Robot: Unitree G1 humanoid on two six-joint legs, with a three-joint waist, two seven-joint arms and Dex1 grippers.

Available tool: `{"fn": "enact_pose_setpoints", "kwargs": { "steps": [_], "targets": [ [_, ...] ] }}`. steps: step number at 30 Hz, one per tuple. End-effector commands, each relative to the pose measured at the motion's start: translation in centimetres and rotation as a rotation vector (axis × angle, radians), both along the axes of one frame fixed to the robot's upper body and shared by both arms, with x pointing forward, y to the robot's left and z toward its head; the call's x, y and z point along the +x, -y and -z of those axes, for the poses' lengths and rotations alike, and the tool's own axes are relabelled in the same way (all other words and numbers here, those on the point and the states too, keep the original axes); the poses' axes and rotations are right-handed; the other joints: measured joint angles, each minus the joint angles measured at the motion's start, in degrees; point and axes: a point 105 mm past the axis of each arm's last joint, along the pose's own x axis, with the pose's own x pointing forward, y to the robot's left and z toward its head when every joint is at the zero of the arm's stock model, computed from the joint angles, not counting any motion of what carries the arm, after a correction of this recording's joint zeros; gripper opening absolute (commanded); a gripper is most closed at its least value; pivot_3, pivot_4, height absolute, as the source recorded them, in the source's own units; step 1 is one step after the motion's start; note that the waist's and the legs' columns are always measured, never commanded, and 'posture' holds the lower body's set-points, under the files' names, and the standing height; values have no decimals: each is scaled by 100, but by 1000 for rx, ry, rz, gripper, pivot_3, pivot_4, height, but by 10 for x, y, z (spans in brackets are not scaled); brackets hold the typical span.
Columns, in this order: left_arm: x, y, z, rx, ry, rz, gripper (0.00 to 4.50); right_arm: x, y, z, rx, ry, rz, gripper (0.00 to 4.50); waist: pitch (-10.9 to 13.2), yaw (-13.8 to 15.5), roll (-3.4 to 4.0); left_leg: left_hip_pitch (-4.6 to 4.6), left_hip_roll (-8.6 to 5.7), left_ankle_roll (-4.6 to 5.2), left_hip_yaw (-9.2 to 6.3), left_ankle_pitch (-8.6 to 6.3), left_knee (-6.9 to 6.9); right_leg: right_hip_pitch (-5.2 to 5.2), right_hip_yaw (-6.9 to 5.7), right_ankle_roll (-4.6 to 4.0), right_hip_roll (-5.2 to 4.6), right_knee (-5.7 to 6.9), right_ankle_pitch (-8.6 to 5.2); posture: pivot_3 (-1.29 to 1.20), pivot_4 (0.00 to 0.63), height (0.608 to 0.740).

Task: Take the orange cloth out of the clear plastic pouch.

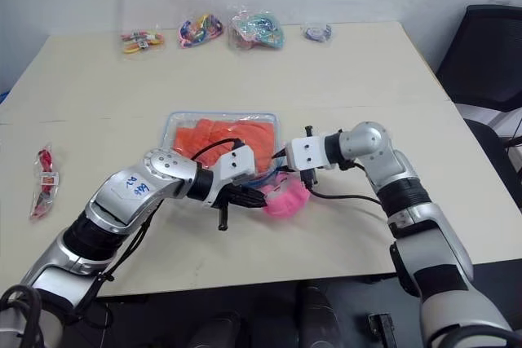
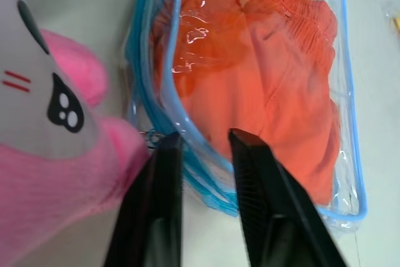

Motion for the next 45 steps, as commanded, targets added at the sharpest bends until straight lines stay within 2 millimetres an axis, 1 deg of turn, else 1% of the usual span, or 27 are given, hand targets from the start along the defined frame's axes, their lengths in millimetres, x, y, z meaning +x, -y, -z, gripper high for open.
{"fn": "enact_pose_setpoints", "kwargs": {
  "steps": [1,2,3,5,9,12,14,18,21,27,31,35,36,38,40,42,43,45],
  "targets": [
    [1,2,-11,-29,47,10,0,-2,-2,-7,17,24,-25,1010,0,0,0,0,0,0,-1,0,0,0,0,0,0,0,0,0,150,740],
    [1,2,-11,-29,47,10,0,-2,0,-6,9,19,-25,876,0,0,0,0,-1,0,-1,0,0,0,0,0,-1,0,0,0,150,740],
    [1,2,-11,-29,46,8,0,-2,2,-5,1,20,-23,638,0,0,0,0,-1,0,-1,0,0,0,0,0,-1,0,0,0,150,740],
    [0,0,-10,-27,45,5,0,-1,4,-5,-4,26,-15,18,0,0,0,0,-1,0,-2,0,0,0,0,0,-1,0,0,0,150,740],
    [-1,-7,-8,-16,45,-5,0,1,10,-9,4,42,6,18,0,1,1,0,-1,0,-2,0,0,0,0,0,-1,1,0,0,150,740],
    [-4,-20,-8,4,41,-20,0,2,18,-15,9,53,20,18,1,-2,2,-1,1,0,-4,0,0,-1,0,-1,-3,1,0,0,150,740],
    [-5,-32,-7,28,44,-36,0,1,23,-18,7,55,24,18,3,-2,6,-1,10,-1,-3,0,-1,-2,-1,-2,-3,1,-1,0,150,740],
    [-3,-65,-10,70,57,-113,0,-1,37,-22,2,86,39,18,4,-3,7,-2,19,-1,-4,0,0,-2,-2,-3,-5,1,-2,0,150,740],
    [-3,-82,-15,82,65,-157,0,-4,46,-22,0,101,50,18,5,10,8,-4,19,-2,-6,-1,0,-2,-6,-4,-5,1,-2,0,150,740],
    [-10,-114,-20,100,60,-250,0,-14,62,-18,-21,127,55,18,6,5,9,-11,19,-2,-13,-1,1,-4,-15,-5,-9,1,-3,0,150,740],
    [-19,-141,-25,109,30,-332,0,-21,72,-17,-35,135,57,18,7,-3,11,-16,20,-2,-12,-1,1,-7,-15,-6,-9,0,-3,0,150,740],
    [-25,-184,-27,144,13,-444,0,-30,81,-17,-53,138,50,18,9,-8,15,-14,23,-3,-9,-2,0,-9,-15,-8,-5,1,-5,0,150,740],
    [-25,-191,-28,148,14,-462,0,-32,82,-16,-57,137,48,18,11,-1,18,-14,25,-4,-9,-2,-1,-9,-16,-9,-5,1,-5,0,150,740],
    [-18,-215,-35,124,24,-554,0,-37,87,-17,-64,128,46,18,12,15,19,-16,24,-4,-9,-2,1,-9,-20,-9,-5,1,-6,0,150,740],
    [-12,-231,-42,100,38,-615,0,-41,91,-18,-68,119,48,18,12,13,20,-23,20,-4,-5,-2,5,-9,-26,-9,-7,1,-5,0,150,740],
    [-8,-238,-43,101,54,-632,0,-43,92,-18,-65,111,52,18,12,9,21,-26,16,-4,-3,-2,3,-9,-31,-9,-7,0,-5,0,150,740],
    [-7,-236,-42,98,57,-622,0,-43,91,-18,-54,106,56,18,13,4,21,-26,14,-4,-1,-2,3,-10,-32,-9,-6,0,-5,0,150,740],
    [-8,-226,-38,78,42,-583,0,-43,87,-20,-20,109,65,18,13,2,21,-32,14,-4,3,-2,2,-13,-34,-9,-6,-1,-6,0,150,740]
  ]
}}
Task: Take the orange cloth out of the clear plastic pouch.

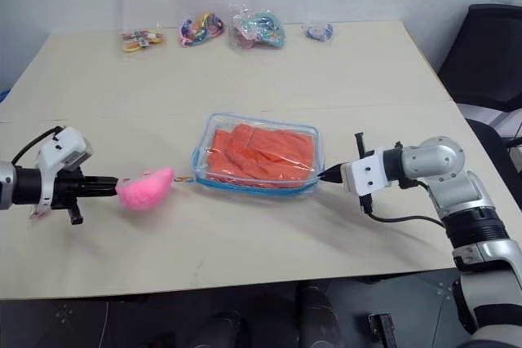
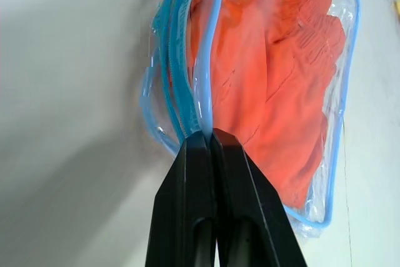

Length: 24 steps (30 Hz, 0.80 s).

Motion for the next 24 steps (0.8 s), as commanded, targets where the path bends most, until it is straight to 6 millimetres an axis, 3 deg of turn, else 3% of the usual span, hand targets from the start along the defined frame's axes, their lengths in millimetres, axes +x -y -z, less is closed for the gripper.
{"fn": "enact_pose_setpoints", "kwargs": {
  "steps": [1,5,10,19,23,24],
  "targets": [
    [-1,11,-3,1,26,46,0,-1,2,-16,57,38,35,18,0,2,0,-3,0,0,6,0,0,-5,-1,0,0,1,0,0,150,740],
    [-5,31,15,-1,-2,107,0,-4,-6,-15,94,11,58,18,0,6,0,-20,-5,0,30,0,4,-30,6,0,-3,8,0,0,150,740],
    [-3,31,31,9,-11,87,0,-13,-8,-15,149,-39,89,18,0,8,0,-25,-14,0,48,0,4,-48,18,0,2,17,0,0,150,740],
    [9,5,26,35,67,17,2981,-33,-4,-17,247,-111,183,3159,-1,45,-1,-23,-18,0,63,0,5,-56,29,0,2,29,0,0,150,740],
    [20,-3,-4,17,193,32,4305,-42,-3,-26,311,-108,245,4500,-2,108,-4,-25,-19,0,68,0,6,-63,32,0,2,35,0,0,150,740],
    [23,1,-23,-32,235,55,4489,-46,-4,-30,351,-133,264,4500,-2,138,-4,-26,-18,0,69,0,7,-64,32,0,5,37,0,0,150,740]
  ]
}}
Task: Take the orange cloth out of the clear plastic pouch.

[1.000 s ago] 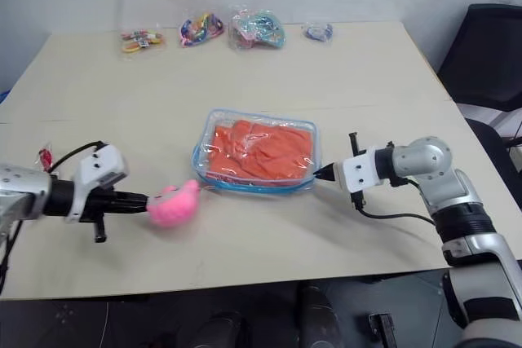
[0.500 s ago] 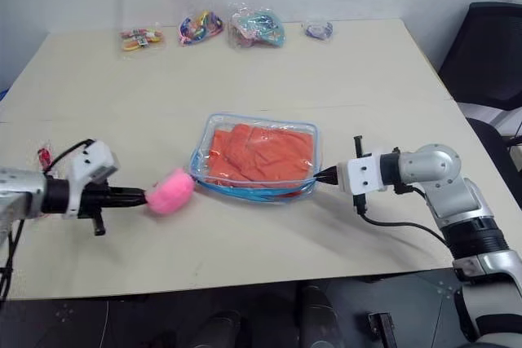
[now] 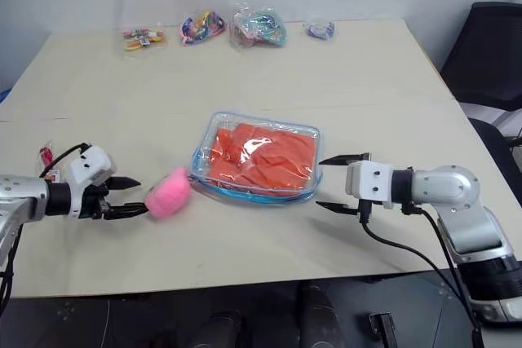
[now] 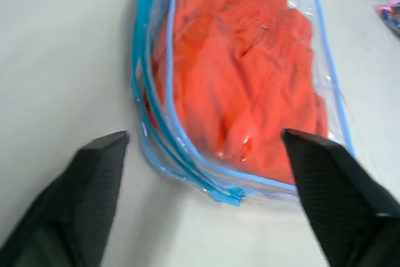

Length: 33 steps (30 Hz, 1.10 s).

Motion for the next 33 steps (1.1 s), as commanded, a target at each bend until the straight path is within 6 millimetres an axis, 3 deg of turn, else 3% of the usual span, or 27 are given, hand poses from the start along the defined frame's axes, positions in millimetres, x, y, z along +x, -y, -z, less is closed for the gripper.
{"fn": "enact_pose_setpoints", "kwargs": {
  "steps": [1,3,6,8,10,14,19,25,33],
  "targets": [
    [10,-1,-62,-71,180,46,4489,-13,-3,-27,101,17,47,4500,-1,67,-4,0,0,0,2,0,0,-1,2,0,0,2,0,0,150,740],
    [6,28,-98,-118,247,214,4489,-26,-9,-34,190,-28,67,4500,-4,129,-10,-7,-2,0,-2,0,10,-1,-3,0,0,6,0,0,150,740],
    [0,76,-122,-92,312,427,4489,-38,-17,-39,287,-89,101,4500,-8,187,-17,-6,-8,2,1,-1,15,2,-2,0,-5,8,1,0,150,740],
    [-2,119,-121,-46,345,577,4489,-45,-24,-41,361,-129,128,4500,-10,203,-16,5,-13,4,6,-2,15,13,-1,1,-9,8,2,0,150,740],
    [-8,140,-106,53,358,691,4489,-50,-29,-41,385,-150,142,4500,-10,198,-16,8,-15,5,1,-1,15,35,-2,2,-10,4,2,0,150,740],
    [-11,150,-75,238,373,819,4489,-58,-33,-38,371,-160,162,4500,-9,91,-18,18,3,3,12,-3,3,56,6,1,15,-6,1,0,150,740],
    [12,155,-37,489,489,892,4489,-61,-22,-36,374,-157,238,4500,-10,148,-18,20,5,5,11,-3,2,61,7,-2,21,-11,2,0,150,740],
    [24,166,-22,500,595,882,4489,-70,-21,-30,369,-163,266,4500,-10,235,-19,13,1,26,9,-10,5,63,7,4,21,-22,5,0,150,740],
    [33,171,-24,443,644,829,4489,-72,-21,-26,372,-165,286,4500,-10,207,-20,16,-1,39,11,-16,12,75,9,14,20,-29,11,0,150,740]
  ]
}}
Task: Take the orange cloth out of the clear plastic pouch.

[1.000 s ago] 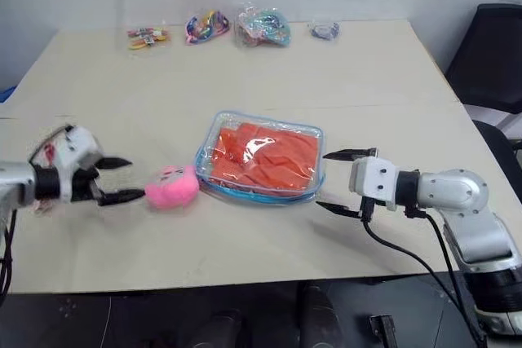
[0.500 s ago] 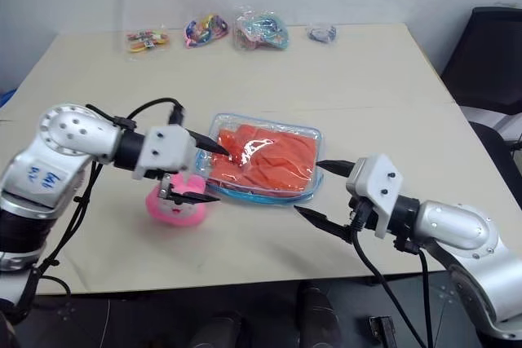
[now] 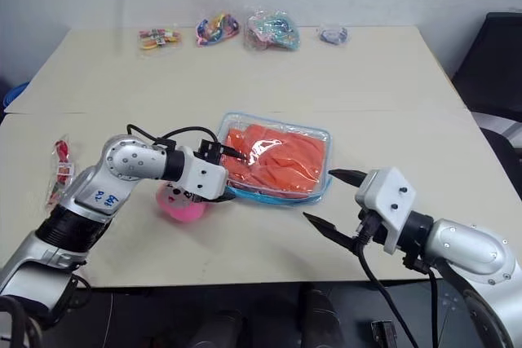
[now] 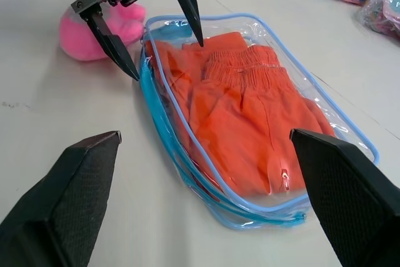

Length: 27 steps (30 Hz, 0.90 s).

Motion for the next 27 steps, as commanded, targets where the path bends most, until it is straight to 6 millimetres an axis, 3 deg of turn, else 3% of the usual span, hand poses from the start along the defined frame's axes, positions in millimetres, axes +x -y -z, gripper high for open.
{"fn": "enact_pose_setpoints", "kwargs": {
  "steps": [1,3,8,14,18,22,24,27],
  "targets": [
    [3,-3,-10,-30,42,-16,4489,-5,-3,-9,-2,53,-8,4500,0,-4,0,0,0,0,1,0,0,0,0,0,0,0,0,0,150,740],
    [3,-3,-10,-45,34,-17,4489,-3,-2,-8,-3,53,-6,4500,0,-3,0,1,0,0,1,0,0,1,0,0,0,0,0,0,150,740],
    [0,0,-13,-84,11,-15,3360,-2,-2,-6,-14,51,-4,4500,0,-4,0,1,-1,1,0,0,0,2,1,0,0,0,0,0,150,740],
    [-7,4,-10,-112,-51,-14,1412,-3,-1,-4,-23,50,-6,4500,0,-2,0,1,-1,1,0,0,1,2,0,0,0,0,0,0,150,740],
    [-14,8,-9,-197,-256,-89,92,-6,-2,-3,-29,49,-15,4500,0,-2,0,1,-1,1,-1,0,2,3,0,0,0,0,0,0,150,740],
    [-15,22,-30,-412,-542,-212,2,-9,-9,1,-21,44,-35,4327,0,3,0,1,-1,1,-3,0,4,5,1,0,0,1,0,0,150,740],
    [-11,29,-38,-481,-623,-271,0,-9,-14,3,1,43,-41,3899,-1,10,-2,0,-3,2,-8,1,7,9,2,1,0,1,0,0,150,740],
    [-11,40,-43,-539,-688,-305,0,-7,-22,8,-9,47,-53,2886,-2,-12,-2,4,-5,3,-10,0,8,12,7,1,0,1,1,0,150,740]
  ]
}}
